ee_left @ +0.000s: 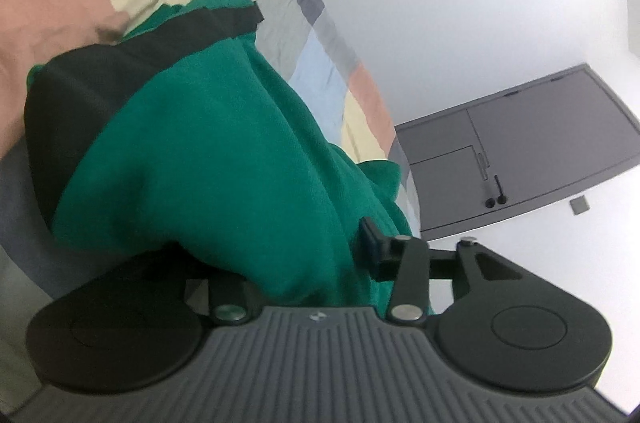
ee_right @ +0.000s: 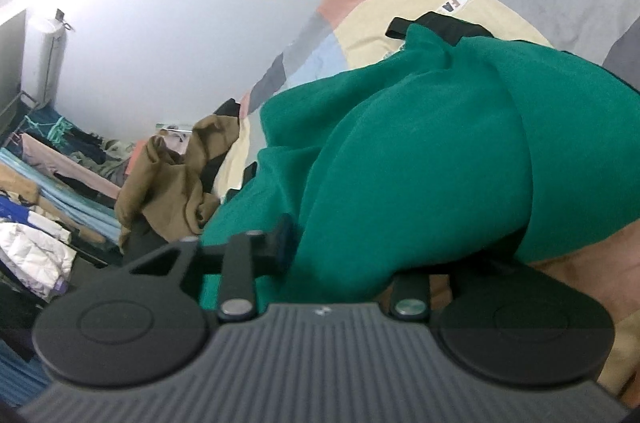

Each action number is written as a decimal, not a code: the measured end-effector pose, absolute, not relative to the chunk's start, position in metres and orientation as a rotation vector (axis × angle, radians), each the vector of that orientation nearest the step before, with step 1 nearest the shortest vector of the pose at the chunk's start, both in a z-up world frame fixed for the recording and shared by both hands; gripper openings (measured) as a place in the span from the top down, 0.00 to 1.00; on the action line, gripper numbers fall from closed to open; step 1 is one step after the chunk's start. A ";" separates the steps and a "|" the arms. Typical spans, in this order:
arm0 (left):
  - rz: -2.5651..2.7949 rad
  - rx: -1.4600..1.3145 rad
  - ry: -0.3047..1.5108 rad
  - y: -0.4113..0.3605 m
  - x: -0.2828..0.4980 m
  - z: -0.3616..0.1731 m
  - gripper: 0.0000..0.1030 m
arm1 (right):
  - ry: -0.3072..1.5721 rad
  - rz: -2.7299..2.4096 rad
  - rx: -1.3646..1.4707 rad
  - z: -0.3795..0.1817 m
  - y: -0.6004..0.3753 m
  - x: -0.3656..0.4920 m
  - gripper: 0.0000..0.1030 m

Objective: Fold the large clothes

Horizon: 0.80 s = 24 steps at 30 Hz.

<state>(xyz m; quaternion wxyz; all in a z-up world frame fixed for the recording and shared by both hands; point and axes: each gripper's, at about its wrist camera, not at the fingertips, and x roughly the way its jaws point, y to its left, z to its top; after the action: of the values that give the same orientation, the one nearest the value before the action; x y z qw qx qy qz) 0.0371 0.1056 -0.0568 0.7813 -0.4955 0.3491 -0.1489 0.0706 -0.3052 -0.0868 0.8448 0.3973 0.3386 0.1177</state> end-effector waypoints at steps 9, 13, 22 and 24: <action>-0.430 -0.949 0.647 0.105 0.049 -0.025 0.47 | 0.608 0.266 0.754 -0.061 -0.300 0.079 0.50; -0.463 -0.868 0.604 0.099 0.076 -0.011 0.47 | 0.583 0.268 0.686 -0.050 -0.296 0.110 0.50; -0.472 -0.721 0.469 0.084 0.146 0.002 0.45 | 0.522 0.286 0.605 -0.045 -0.301 0.180 0.50; -0.467 -0.695 0.424 0.082 0.156 0.000 0.45 | 0.491 0.300 0.589 -0.046 -0.305 0.187 0.50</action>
<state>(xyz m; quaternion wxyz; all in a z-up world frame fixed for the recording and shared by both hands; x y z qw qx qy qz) 0.1562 0.0822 0.0003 0.8920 -0.3349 0.2042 -0.2248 0.1868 -0.3047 -0.0463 0.9164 0.2864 0.2386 0.1459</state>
